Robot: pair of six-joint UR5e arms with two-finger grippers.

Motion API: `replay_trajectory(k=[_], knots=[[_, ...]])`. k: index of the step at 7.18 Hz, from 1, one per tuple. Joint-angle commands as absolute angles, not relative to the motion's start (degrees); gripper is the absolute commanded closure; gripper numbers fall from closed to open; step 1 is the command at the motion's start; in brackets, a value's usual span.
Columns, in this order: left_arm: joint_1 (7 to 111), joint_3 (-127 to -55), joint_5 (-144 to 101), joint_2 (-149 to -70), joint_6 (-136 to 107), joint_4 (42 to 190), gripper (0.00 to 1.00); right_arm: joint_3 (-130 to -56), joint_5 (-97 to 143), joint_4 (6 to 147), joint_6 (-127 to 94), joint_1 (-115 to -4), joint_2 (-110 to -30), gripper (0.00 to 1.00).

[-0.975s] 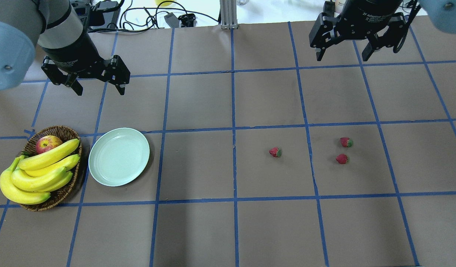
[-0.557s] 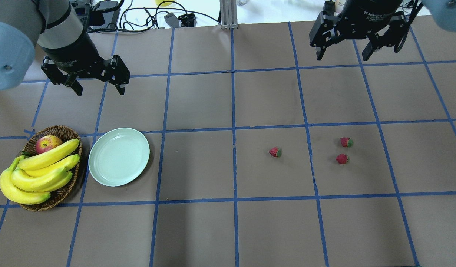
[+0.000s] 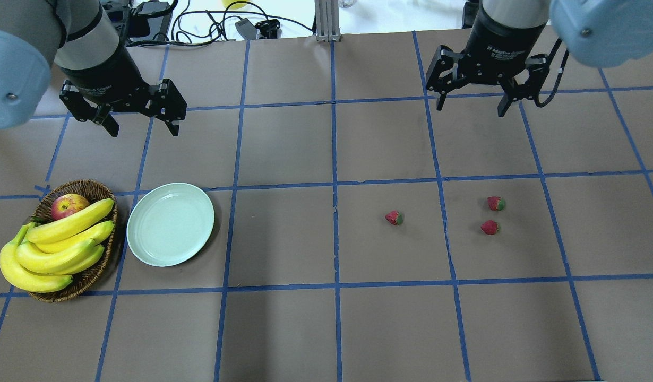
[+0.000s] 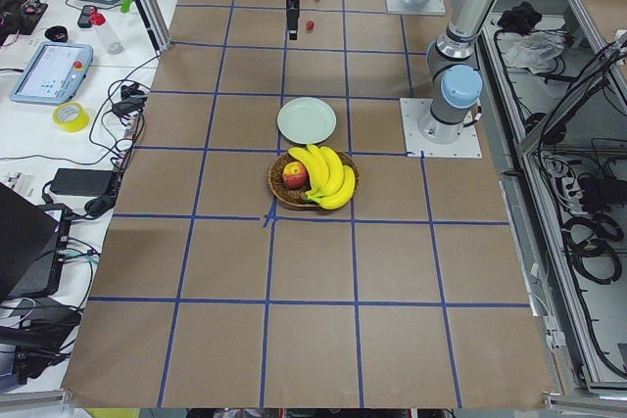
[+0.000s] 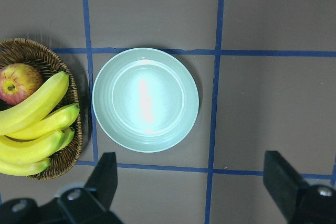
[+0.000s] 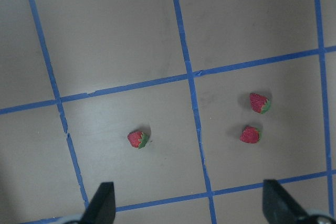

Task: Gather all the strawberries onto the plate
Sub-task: 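Reach the right gripper down to the lone strawberry and grasp it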

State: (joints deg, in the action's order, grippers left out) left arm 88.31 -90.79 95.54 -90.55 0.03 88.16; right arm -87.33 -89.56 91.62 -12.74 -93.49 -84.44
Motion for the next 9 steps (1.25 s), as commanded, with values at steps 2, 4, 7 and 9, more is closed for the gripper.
replay_trajectory(k=[2, 4, 7, 9], knots=[[88.24, -90.79, 95.63, -90.53, 0.09, 88.24, 0.00, -104.70, -90.44, 114.43, -12.48, -97.82, -83.50, 0.00], [88.33, -90.88, 95.62, -90.53, 0.09, 88.24, 0.00, -115.53, -89.57, 126.86, -13.18, -101.31, -82.45, 0.04], [88.33, -90.88, 95.63, -90.53, 0.09, 88.33, 0.00, -118.12, -89.12, 131.66, -17.49, -103.71, -76.65, 0.07], [88.33, -90.88, 95.63, -90.53, 0.09, 88.33, 0.00, -117.86, -89.56, 132.88, -17.49, -103.71, -74.28, 0.11]])
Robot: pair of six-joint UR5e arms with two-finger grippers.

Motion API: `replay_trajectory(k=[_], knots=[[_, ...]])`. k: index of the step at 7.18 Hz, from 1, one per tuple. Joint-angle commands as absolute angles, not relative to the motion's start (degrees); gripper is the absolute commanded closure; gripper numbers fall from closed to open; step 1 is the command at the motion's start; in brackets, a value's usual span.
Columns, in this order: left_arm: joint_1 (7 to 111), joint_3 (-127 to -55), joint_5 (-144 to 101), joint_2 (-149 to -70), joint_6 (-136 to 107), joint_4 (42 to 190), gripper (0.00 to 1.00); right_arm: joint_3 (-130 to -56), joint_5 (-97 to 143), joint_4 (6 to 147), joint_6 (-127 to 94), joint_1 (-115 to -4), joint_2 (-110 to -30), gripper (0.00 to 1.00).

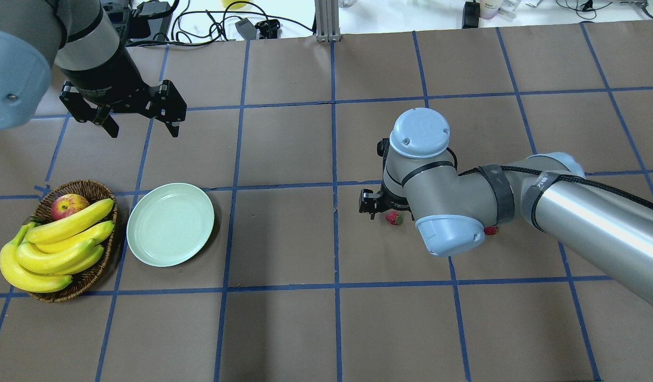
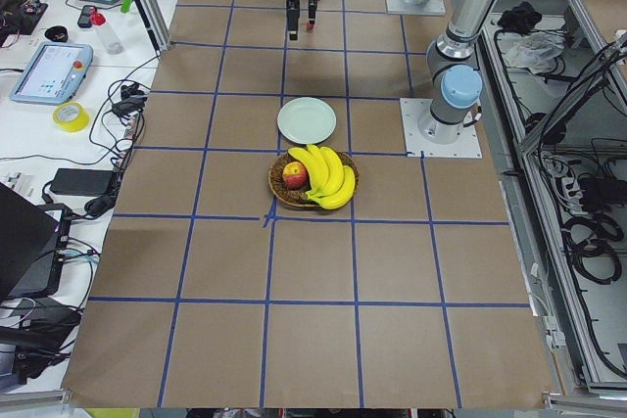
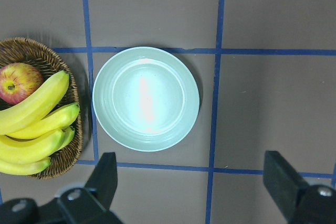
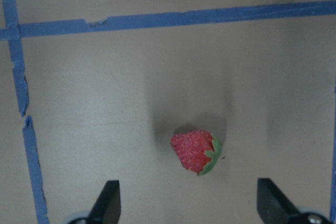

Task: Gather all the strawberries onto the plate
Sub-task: 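Reach the right gripper down to the lone strawberry and grasp it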

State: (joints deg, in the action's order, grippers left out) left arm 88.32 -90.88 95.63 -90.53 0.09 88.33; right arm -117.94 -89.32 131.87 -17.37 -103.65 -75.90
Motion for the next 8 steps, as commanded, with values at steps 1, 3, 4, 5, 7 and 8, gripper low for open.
replay_trajectory(k=[1, 3, 4, 5, 7, 8], knots=[[88.24, -90.88, 95.63, -90.53, 0.09, 88.42, 0.00, -117.69, -89.91, 134.20, -17.32, -103.71, -73.14, 0.15], [88.33, -91.31, 96.68, -90.53, 0.09, 88.24, 0.00, -117.60, -90.18, 137.26, -17.05, -103.62, -71.03, 0.24], [88.33, -91.84, 96.68, -90.35, -0.09, 88.16, 0.00, -117.77, -90.35, 137.46, -16.96, -103.62, -70.32, 0.32], [88.24, -92.02, 96.59, -90.35, 0.09, 87.89, 0.00, -117.77, -91.83, 137.46, -16.96, -103.62, -70.31, 0.55], [88.24, -92.11, 96.68, -90.35, 0.09, 87.89, 0.00, -117.25, -91.15, 137.20, -17.22, -103.62, -70.66, 1.00], [88.24, -92.11, 97.11, -90.26, 0.09, 87.89, 0.00, -116.90, -90.79, 137.28, -17.66, -103.62, -70.93, 1.00]])
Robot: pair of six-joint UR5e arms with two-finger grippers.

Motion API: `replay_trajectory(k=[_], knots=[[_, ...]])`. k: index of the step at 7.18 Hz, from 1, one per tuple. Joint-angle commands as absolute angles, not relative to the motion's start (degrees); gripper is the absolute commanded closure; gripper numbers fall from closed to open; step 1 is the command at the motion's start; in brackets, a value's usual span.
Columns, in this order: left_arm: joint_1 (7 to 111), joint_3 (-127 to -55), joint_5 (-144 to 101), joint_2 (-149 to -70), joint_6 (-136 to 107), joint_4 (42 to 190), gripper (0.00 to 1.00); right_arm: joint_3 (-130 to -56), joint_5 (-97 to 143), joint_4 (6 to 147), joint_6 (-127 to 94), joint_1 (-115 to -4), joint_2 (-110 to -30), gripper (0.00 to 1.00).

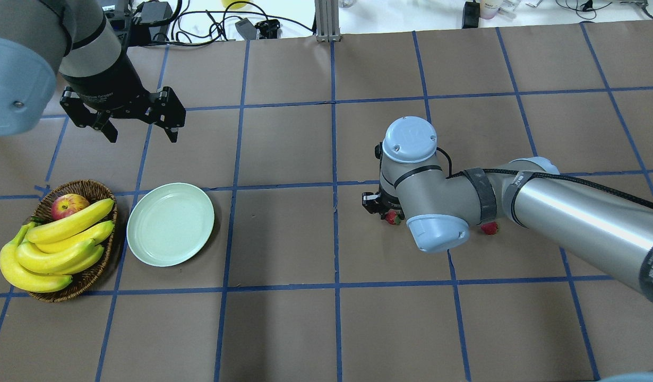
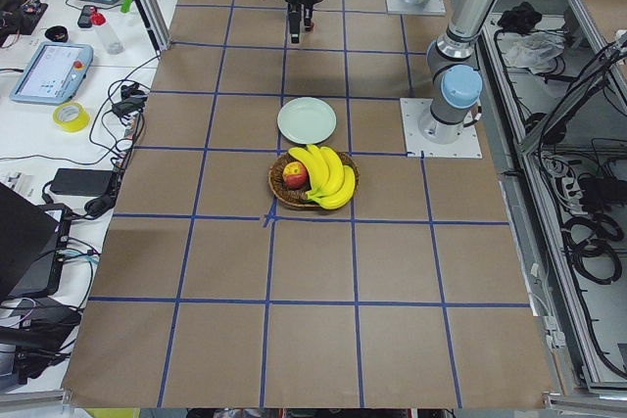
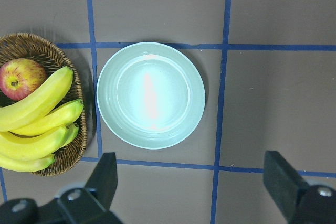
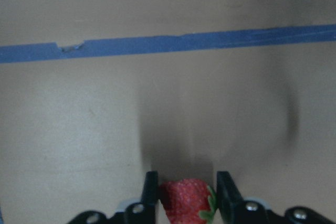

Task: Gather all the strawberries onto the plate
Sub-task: 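Carry the strawberry toward the plate and release it on the table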

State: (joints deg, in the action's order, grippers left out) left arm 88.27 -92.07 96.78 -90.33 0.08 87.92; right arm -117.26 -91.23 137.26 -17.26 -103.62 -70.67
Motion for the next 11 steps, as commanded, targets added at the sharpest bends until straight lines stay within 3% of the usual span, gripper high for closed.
replay_trajectory(k=[1, 6, 8, 9, 10, 11], knots=[[88.33, -92.20, 97.64, -90.35, 0.09, 87.98, 0.00, -116.37, -90.70, 137.11, -17.84, -103.62, -71.01, 1.00], [87.98, -92.81, 99.58, -89.83, 0.18, 88.07, 0.00, -105.14, -78.49, 136.93, -37.15, -116.16, -65.85, 0.99], [87.98, -92.81, 99.49, -89.74, 0.17, 87.98, 0.00, -101.61, -78.40, 137.02, -39.02, -118.64, -61.81, 0.90], [88.07, -92.90, 99.49, -89.74, 0.18, 87.98, 0.00, -101.60, -78.75, 137.02, -38.94, -119.00, -61.53, 0.78], [87.98, -92.90, 99.49, -89.74, 0.18, 87.98, 0.00, -101.51, -78.66, 136.50, -39.02, -118.92, -61.52, 0.14], [87.98, -92.90, 99.58, -89.74, 0.18, 87.98, 0.00, -101.43, -78.58, 134.14, -38.68, -118.92, -61.96, 0.00]])
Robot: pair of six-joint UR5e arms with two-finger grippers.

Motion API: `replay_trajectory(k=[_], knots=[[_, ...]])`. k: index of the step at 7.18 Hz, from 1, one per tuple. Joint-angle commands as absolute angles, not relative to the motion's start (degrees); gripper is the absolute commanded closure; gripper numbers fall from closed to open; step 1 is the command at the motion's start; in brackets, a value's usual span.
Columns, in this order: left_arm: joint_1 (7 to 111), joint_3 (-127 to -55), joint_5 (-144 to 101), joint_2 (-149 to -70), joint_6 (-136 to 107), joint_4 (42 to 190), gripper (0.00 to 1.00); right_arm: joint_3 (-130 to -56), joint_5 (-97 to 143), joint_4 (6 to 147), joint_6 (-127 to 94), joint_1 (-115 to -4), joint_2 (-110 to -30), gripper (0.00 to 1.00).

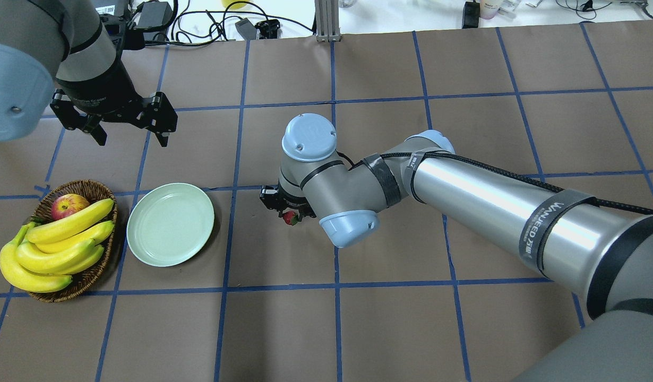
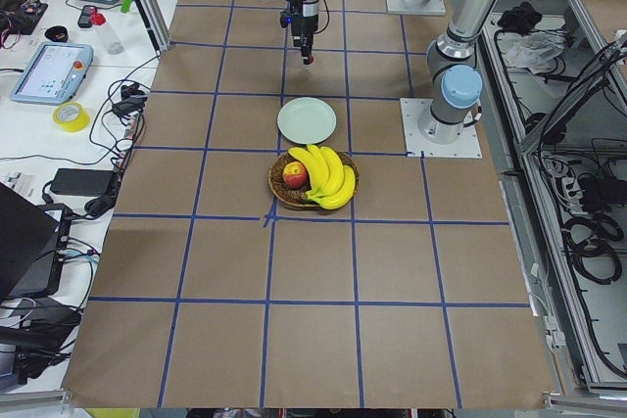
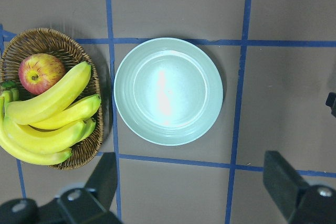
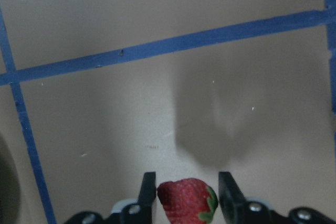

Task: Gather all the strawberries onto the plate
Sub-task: 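Carry the strawberry toward the plate and release it on the table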

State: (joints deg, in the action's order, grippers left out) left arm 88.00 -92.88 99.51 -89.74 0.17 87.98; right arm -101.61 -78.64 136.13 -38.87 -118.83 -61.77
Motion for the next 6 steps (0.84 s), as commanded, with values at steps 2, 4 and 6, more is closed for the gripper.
replay_trajectory(k=[2, 4, 6], knots=[[88.07, -92.90, 99.49, -89.74, 0.18, 87.98, 0.00, -101.60, -80.06, 127.75, -34.22, -117.26, -66.33, 0.00], [88.07, -92.90, 99.49, -89.74, 0.09, 87.98, 0.00, -103.87, -88.03, 119.65, -27.72, -108.94, -73.62, 0.00], [88.15, -92.99, 99.49, -89.82, 0.18, 87.89, 0.00, -111.40, -90.42, 120.23, -16.74, -99.02, -80.57, 0.00]])
